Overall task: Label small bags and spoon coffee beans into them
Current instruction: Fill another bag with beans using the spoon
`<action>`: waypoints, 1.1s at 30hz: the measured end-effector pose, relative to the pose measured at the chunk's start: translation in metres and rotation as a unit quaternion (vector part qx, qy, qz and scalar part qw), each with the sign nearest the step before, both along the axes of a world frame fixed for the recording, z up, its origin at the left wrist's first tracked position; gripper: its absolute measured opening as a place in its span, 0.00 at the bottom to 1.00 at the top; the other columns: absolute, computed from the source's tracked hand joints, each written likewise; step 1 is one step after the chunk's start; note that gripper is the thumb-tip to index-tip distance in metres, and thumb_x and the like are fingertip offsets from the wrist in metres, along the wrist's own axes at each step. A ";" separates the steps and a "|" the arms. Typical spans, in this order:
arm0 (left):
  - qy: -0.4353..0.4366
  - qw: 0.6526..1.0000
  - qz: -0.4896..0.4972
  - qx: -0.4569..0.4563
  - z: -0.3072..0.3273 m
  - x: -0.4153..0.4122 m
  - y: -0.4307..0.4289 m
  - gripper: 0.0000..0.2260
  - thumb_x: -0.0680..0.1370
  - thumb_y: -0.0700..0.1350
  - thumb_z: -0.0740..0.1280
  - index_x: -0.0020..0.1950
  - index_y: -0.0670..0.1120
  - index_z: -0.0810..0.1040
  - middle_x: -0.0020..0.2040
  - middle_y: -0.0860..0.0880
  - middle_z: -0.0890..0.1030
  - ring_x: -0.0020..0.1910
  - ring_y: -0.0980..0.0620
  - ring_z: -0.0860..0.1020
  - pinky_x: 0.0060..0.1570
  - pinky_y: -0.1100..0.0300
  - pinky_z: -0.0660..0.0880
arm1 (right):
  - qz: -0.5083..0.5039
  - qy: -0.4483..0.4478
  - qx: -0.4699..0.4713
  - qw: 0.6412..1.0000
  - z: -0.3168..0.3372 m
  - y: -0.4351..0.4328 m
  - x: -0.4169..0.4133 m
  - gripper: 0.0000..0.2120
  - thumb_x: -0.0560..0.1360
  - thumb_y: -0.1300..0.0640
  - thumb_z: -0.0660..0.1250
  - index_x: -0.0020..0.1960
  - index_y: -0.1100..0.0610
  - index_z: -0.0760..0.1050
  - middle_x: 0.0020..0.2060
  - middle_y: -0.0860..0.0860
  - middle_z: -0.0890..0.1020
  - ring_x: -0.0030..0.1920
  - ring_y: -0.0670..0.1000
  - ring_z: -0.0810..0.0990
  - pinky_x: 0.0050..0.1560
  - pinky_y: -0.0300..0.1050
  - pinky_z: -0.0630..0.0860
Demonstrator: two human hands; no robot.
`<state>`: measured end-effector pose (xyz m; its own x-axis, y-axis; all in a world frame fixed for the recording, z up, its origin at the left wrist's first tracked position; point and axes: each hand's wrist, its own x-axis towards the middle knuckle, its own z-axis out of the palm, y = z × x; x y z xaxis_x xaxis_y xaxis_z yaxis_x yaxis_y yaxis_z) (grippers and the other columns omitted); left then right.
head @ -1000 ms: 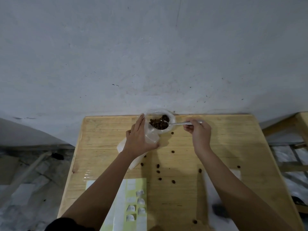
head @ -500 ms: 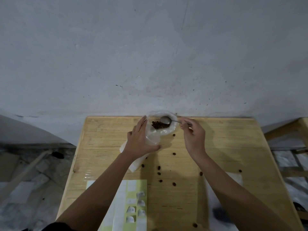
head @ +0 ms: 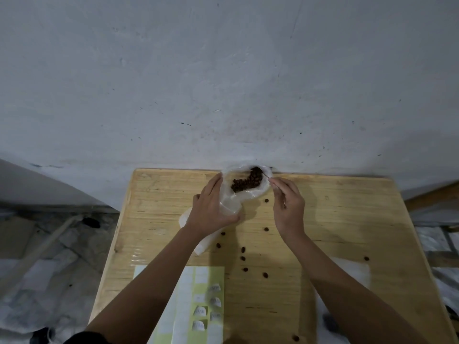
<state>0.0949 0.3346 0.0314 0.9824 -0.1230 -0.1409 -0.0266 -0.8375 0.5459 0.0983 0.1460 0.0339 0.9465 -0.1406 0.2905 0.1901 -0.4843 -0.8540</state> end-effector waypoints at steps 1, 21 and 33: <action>-0.006 1.000 -0.009 0.007 -0.001 -0.001 -0.001 0.52 0.59 0.71 0.58 0.76 0.45 0.52 0.76 0.54 0.52 0.73 0.55 0.58 0.64 0.50 0.65 | -0.015 0.015 0.006 1.000 -0.003 0.000 0.000 0.11 0.79 0.64 0.60 0.58 0.62 0.78 0.52 0.52 0.79 0.52 0.45 0.78 0.56 0.32 0.74; -0.028 0.996 -0.088 0.009 -0.004 -0.004 -0.005 0.51 0.60 0.71 0.58 0.77 0.48 0.50 0.77 0.56 0.48 0.73 0.56 0.56 0.59 0.59 0.57 | -0.244 0.263 0.465 0.809 -0.013 0.018 -0.001 0.06 0.78 0.65 0.62 0.45 0.63 0.77 0.40 0.56 0.81 0.42 0.51 0.81 0.44 0.35 0.81; 0.022 0.999 -0.025 0.036 -0.002 -0.005 -0.014 0.53 0.64 0.65 0.71 0.77 0.45 0.46 0.77 0.53 0.46 0.74 0.52 0.55 0.64 0.48 0.60 | -0.232 0.191 0.424 0.854 0.023 -0.017 -0.007 0.10 0.77 0.67 0.61 0.39 0.62 0.77 0.34 0.56 0.79 0.28 0.46 0.79 0.34 0.35 0.79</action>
<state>0.0903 0.3209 0.0295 0.9678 -0.1596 -0.1945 -0.0462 -0.8725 0.4863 0.0917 0.1286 0.0567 0.7348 -0.5329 -0.4195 -0.2245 0.3926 -0.8919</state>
